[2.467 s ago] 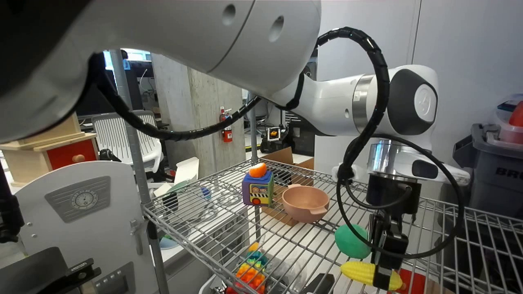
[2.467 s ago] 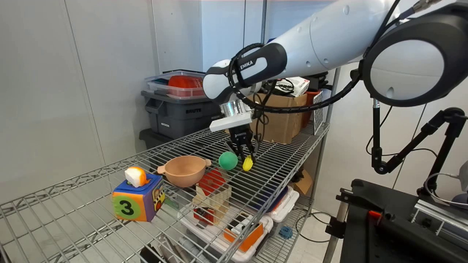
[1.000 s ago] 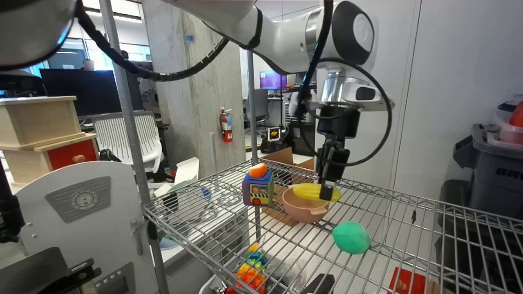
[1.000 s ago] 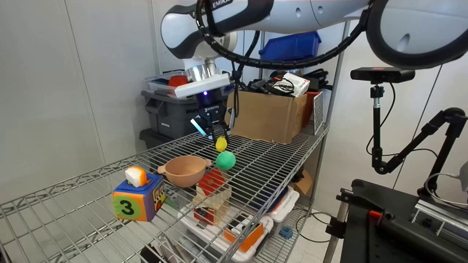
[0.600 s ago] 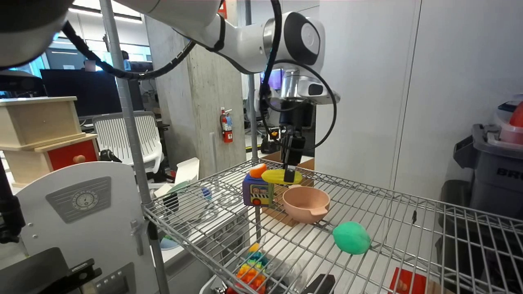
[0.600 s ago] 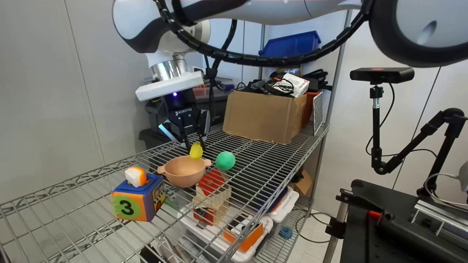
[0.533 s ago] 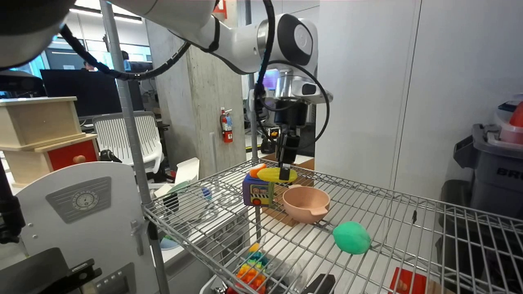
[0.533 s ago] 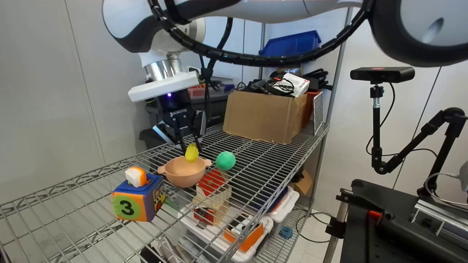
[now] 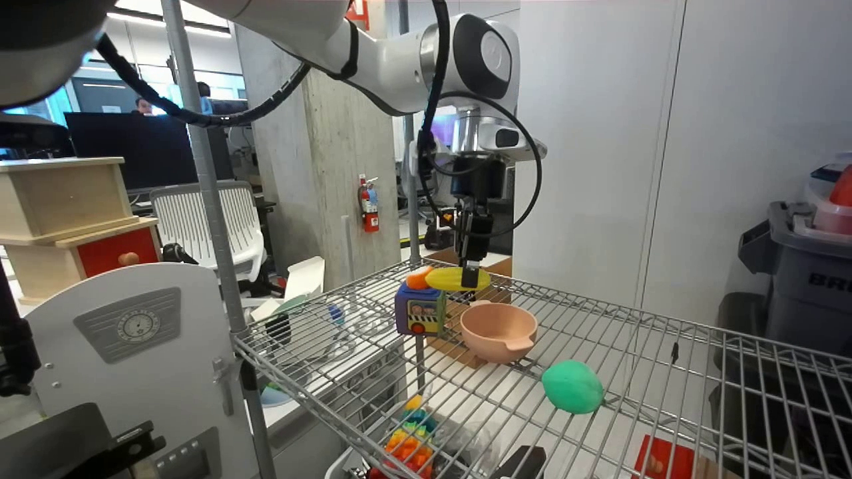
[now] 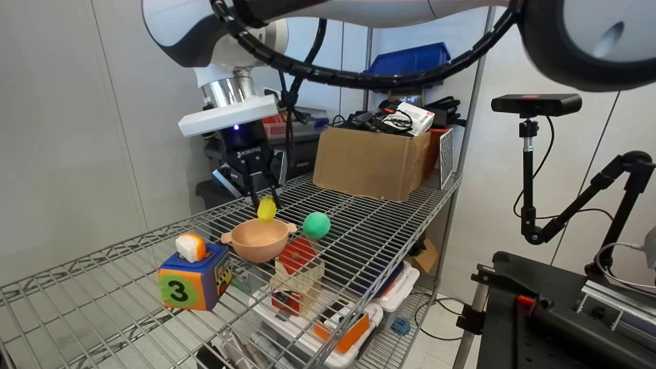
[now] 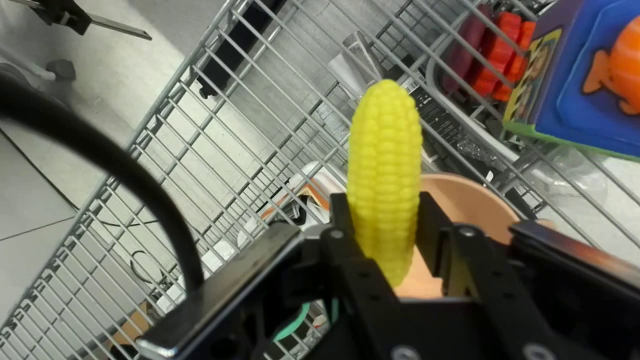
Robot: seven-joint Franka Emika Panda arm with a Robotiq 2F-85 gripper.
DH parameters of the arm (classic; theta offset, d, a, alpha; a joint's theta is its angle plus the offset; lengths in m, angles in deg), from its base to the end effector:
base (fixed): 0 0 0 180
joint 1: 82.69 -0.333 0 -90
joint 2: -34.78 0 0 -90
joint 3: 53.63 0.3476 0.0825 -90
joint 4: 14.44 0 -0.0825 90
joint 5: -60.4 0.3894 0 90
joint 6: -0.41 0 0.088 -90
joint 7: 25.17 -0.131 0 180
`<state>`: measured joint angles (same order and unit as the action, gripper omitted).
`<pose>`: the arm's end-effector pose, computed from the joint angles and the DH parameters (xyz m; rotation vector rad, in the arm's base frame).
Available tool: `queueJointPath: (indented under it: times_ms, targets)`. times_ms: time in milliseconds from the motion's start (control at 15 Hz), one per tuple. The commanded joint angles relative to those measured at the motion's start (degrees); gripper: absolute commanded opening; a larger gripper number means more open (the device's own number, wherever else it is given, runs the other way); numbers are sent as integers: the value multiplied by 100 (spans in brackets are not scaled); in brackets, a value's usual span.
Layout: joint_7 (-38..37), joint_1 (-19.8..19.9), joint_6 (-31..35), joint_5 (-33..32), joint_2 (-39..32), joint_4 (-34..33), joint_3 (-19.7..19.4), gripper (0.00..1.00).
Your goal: Pick the yellow object and put it in the bowl
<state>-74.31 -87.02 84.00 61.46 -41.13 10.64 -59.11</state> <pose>0.7996 0.0315 0.1943 2.6797 -1.1652 -0.3524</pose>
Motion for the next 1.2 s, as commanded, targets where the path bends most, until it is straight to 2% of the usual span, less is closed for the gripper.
queueJointPath:
  times_ms: [0,467,1133]
  targets:
    - [-61,121,138,-45,59,47,34,10]
    - [-409,166,341,-44,43,83,9,10]
    - [-1798,205,352,-259,-145,-40,-270,10]
